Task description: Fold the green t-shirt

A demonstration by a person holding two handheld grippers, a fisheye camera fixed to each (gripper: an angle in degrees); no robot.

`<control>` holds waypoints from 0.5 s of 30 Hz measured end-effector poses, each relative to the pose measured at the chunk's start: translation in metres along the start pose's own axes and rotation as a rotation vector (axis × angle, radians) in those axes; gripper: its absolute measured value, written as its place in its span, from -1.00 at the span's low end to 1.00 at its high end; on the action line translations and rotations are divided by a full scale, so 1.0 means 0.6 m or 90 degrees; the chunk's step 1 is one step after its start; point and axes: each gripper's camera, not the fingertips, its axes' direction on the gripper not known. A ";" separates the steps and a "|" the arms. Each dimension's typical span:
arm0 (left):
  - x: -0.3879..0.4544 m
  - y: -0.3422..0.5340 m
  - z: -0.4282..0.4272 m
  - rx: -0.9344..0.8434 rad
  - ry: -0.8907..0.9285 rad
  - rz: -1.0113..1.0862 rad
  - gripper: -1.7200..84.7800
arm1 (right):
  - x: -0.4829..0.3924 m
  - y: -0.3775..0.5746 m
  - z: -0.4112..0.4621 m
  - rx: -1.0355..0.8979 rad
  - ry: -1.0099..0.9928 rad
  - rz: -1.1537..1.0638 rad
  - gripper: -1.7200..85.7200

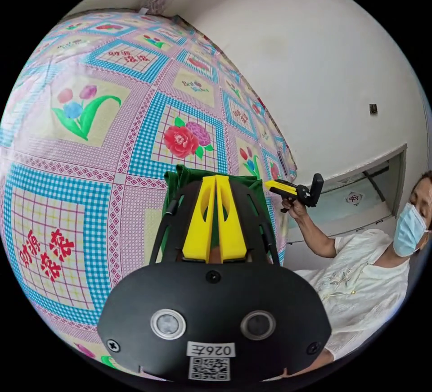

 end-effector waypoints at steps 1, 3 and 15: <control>0.027 0.042 -0.022 0.026 -0.014 0.011 -0.98 | -0.012 0.014 -0.023 0.022 0.001 -0.005 -0.98; 0.063 0.120 -0.041 0.057 -0.037 0.009 -0.98 | -0.039 0.037 -0.052 0.050 -0.032 -0.012 -0.98; -0.004 0.386 0.084 0.126 -0.106 -0.219 -0.98 | -0.230 0.176 -0.013 -0.075 -0.174 -0.072 -0.98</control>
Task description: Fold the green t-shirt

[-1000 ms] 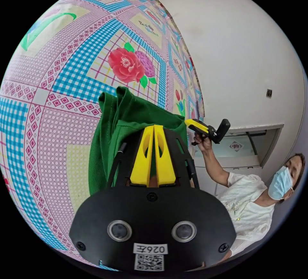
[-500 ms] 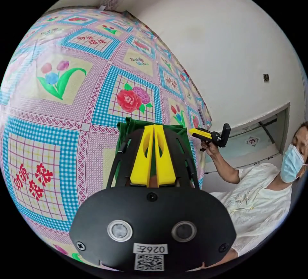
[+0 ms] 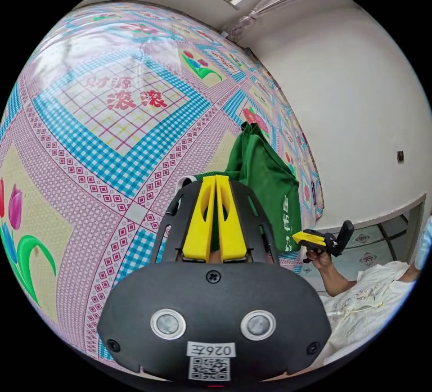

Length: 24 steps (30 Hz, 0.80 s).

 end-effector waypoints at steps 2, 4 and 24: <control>-0.017 -0.004 0.010 0.005 0.043 -0.046 -0.98 | 0.010 0.032 -0.003 0.011 -0.015 0.028 -0.98; 0.002 0.002 0.000 0.020 0.025 -0.022 -0.98 | 0.014 0.048 -0.009 0.005 -0.021 0.040 -0.98; 0.531 0.552 -0.401 0.719 -0.194 0.504 -0.86 | -0.199 0.175 -0.392 0.631 0.281 -0.090 -0.98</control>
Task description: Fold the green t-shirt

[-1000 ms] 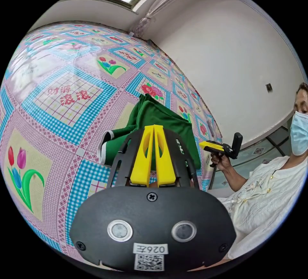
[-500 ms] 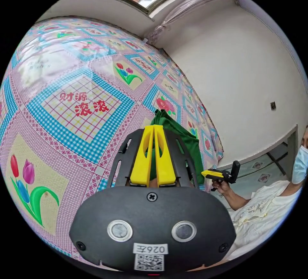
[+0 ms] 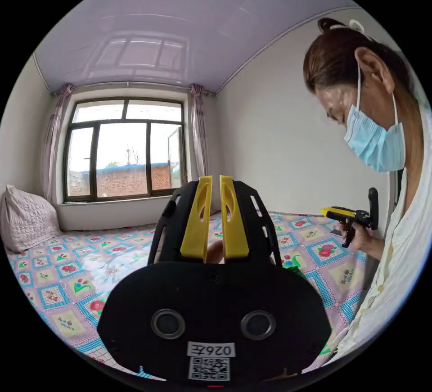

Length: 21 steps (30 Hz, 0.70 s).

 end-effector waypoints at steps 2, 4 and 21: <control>-0.003 -0.022 -0.052 0.117 0.144 -0.070 -0.79 | 0.003 -0.036 -0.004 -0.021 -0.005 -0.019 -0.98; 0.001 -0.034 -0.073 0.161 0.280 -0.077 -0.89 | -0.001 -0.047 -0.007 -0.001 0.013 -0.060 -0.98; 0.027 0.335 0.174 -0.314 -0.001 -0.414 -0.75 | 0.134 0.106 0.369 -0.407 -0.294 -0.140 -0.83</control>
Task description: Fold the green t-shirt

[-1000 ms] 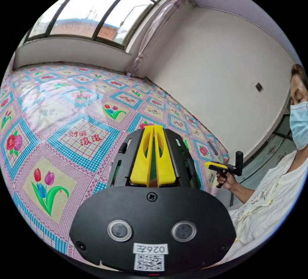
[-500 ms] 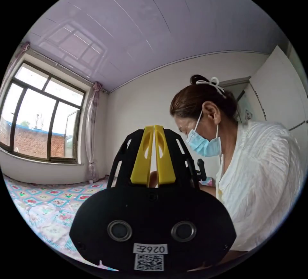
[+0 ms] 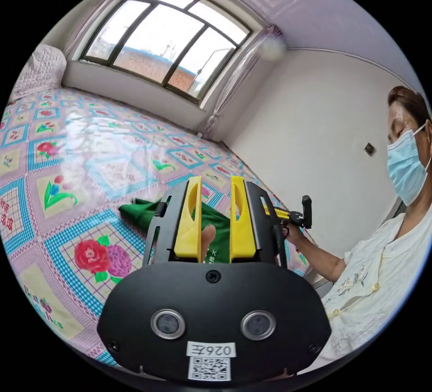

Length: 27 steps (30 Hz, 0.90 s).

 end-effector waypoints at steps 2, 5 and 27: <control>-0.039 0.033 0.070 -0.080 -0.063 -0.061 -0.79 | 0.041 0.002 0.063 -0.072 -0.035 -0.011 -0.83; -0.088 0.064 0.145 -0.163 -0.105 -0.137 -0.90 | 0.095 -0.004 0.122 -0.128 -0.099 0.028 -0.82; -0.270 0.042 0.413 -0.261 -0.054 -0.346 -0.76 | 0.236 -0.112 0.239 -0.217 -0.223 0.035 -0.90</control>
